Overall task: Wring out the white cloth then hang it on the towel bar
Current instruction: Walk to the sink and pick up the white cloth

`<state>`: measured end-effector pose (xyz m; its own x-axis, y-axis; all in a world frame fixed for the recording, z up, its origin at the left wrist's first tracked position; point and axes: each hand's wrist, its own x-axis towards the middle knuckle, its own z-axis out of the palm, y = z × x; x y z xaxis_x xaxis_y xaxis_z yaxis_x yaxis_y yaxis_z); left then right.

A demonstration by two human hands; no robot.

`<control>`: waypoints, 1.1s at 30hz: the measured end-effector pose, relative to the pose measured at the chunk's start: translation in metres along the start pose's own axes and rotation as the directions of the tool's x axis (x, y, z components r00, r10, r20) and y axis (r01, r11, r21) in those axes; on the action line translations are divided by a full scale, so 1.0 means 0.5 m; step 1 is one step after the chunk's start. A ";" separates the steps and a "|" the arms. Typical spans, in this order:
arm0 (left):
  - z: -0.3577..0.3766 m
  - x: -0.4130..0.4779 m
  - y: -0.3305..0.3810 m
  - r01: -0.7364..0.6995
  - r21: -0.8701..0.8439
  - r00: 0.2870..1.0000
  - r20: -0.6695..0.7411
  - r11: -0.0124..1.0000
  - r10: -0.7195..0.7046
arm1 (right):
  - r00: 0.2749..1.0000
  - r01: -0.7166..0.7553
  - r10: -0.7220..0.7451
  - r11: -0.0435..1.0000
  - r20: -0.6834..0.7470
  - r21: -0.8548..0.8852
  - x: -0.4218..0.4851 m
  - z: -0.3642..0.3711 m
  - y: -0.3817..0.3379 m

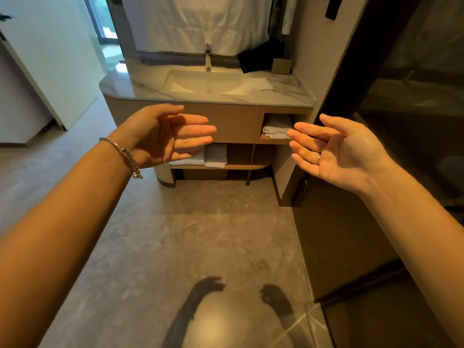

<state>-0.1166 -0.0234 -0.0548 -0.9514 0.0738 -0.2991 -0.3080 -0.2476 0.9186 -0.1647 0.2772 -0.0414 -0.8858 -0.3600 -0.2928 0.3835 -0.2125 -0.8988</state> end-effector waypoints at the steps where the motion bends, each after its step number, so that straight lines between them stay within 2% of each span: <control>1: -0.004 0.009 -0.012 0.012 -0.009 1.000 0.002 1.000 -0.012 | 1.000 -0.021 0.021 1.000 0.006 0.005 0.012 -0.004 0.007; 7: -0.050 0.061 -0.041 0.096 -0.194 0.995 0.047 0.976 -0.089 | 0.982 -0.190 0.190 0.982 -0.012 0.016 0.104 0.005 0.045; 12: -0.098 0.121 -0.039 0.081 -0.287 0.996 -0.014 0.954 -0.089 | 0.980 -0.199 0.201 0.977 -0.014 0.079 0.185 0.025 0.054; 16: -0.130 0.166 -0.033 0.079 -0.372 0.996 -0.003 0.925 -0.086 | 0.980 -0.190 0.195 0.973 -0.027 0.133 0.243 0.050 0.049; 33: -0.176 0.437 0.028 0.087 -0.371 0.995 -0.007 0.925 -0.096 | 0.971 -0.235 0.237 0.960 0.004 0.149 0.500 0.057 -0.012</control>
<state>-0.3283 -0.0958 -0.1300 -0.9172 0.0901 -0.3880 -0.3649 -0.5807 0.7277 -0.3812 0.1626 -0.0998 -0.7686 -0.4034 -0.4965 0.6156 -0.2549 -0.7457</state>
